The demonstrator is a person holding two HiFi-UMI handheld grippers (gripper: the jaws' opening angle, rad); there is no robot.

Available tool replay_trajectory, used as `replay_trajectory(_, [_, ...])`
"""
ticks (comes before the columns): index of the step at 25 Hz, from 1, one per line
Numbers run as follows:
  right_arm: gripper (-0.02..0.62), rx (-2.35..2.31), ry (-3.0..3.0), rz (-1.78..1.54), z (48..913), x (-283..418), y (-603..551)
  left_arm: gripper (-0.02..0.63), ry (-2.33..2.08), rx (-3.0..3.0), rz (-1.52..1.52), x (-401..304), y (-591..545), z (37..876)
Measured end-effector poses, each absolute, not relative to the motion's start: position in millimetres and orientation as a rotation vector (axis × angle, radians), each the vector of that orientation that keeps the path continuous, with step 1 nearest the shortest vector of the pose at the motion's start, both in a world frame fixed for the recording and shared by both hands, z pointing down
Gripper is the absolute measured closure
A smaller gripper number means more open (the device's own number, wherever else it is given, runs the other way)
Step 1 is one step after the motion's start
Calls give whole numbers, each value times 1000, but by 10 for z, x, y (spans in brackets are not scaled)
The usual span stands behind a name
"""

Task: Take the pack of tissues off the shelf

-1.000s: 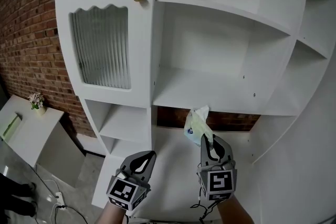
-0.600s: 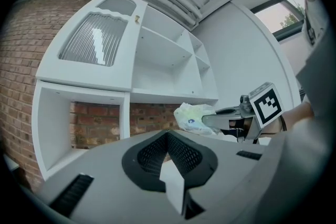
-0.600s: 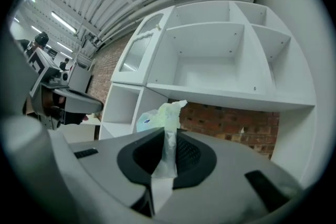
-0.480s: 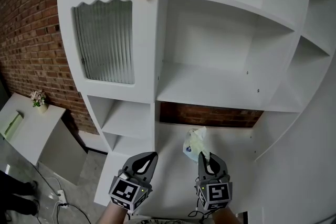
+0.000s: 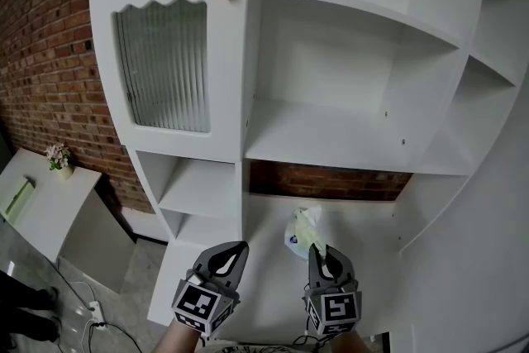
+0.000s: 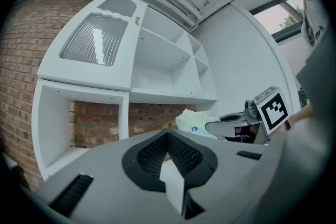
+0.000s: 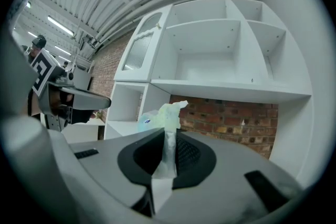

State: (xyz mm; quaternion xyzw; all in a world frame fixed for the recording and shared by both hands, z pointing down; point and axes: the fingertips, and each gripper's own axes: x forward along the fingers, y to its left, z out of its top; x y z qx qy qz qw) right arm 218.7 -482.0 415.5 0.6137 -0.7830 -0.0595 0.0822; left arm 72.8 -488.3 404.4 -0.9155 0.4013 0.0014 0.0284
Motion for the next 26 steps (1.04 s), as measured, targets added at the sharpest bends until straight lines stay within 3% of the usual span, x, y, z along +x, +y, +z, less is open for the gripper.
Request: replay_trajectory(26, [575, 1857, -2355, -108, 4215, 2172, -4747, 592, 1252, -2823, -25, 756, -4865, 4131])
